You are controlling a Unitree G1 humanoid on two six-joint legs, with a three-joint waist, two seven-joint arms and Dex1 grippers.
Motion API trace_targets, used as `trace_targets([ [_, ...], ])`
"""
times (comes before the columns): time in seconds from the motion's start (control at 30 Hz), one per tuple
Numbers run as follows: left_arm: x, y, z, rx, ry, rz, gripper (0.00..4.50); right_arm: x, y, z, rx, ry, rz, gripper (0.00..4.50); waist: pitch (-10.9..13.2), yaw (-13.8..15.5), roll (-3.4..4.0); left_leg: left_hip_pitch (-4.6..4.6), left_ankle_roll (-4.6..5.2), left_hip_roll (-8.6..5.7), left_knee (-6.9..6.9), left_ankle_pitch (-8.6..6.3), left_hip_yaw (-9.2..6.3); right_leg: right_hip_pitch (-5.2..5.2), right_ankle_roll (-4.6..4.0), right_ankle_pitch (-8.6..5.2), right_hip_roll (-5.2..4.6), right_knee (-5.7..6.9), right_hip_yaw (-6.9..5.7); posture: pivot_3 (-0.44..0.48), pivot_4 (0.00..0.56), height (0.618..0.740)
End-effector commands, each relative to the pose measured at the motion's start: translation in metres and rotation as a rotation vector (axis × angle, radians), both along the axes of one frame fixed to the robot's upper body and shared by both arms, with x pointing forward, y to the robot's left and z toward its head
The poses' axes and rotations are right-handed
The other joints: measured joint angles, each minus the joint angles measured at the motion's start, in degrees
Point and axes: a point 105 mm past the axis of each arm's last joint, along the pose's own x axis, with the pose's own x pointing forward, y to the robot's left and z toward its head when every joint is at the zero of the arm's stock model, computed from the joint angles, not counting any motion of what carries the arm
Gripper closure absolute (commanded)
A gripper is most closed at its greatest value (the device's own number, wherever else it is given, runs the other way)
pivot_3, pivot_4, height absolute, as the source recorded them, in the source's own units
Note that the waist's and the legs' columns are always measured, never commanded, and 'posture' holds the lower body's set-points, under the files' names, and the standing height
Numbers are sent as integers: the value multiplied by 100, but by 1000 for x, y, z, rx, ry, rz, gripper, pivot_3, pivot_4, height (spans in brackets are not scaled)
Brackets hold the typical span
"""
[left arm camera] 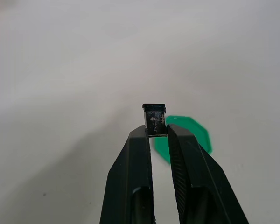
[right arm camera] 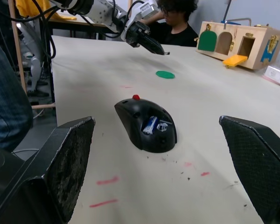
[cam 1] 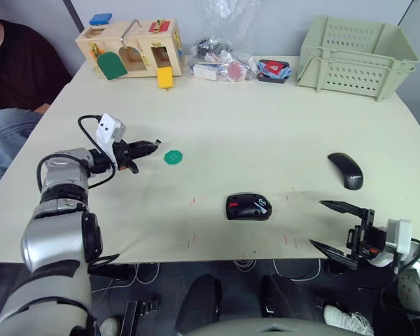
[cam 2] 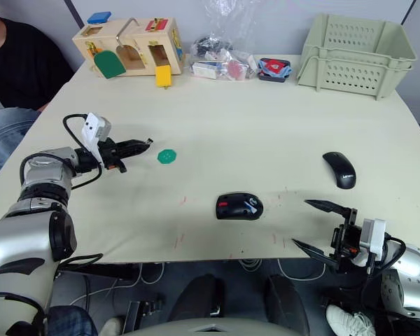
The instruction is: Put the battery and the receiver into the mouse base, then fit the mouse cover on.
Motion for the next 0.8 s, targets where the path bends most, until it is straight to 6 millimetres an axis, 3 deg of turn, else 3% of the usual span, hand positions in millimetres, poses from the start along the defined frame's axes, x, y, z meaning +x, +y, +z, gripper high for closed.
trace_targets([
  [0.03, -3, -5, 21, 7, -79, -83, 4485, 0, 5, 15, 14, -42, 41, 0, 0, -1, 0, 0, 0, 0, 0, 0, 0, 0, 0, 0, 0, 0, 0, 0, 150, 740],
  [0.27, -11, -35, 28, 37, -115, -267, 4485, 4, 12, 32, 25, -60, 80, 0, 0, 1, 0, 0, 0, 0, 2, 0, -1, 0, 0, 0, -1, 1, 1, 0, 150, 740],
  [0.4, -16, -63, 34, 67, -145, -381, 4485, 8, 20, 45, 41, -63, 96, 0, 0, 5, 0, -2, 0, 0, 2, 0, -1, 0, 0, 0, -1, 2, 1, 0, 150, 740],
  [0.8, -48, -131, 44, 126, -173, -635, 4485, 17, 35, 72, 98, 44, 83, 0, 0, 2, 0, -1, 0, 0, 4, 0, -3, 0, -1, 0, 0, 4, 2, 0, 150, 740],
])
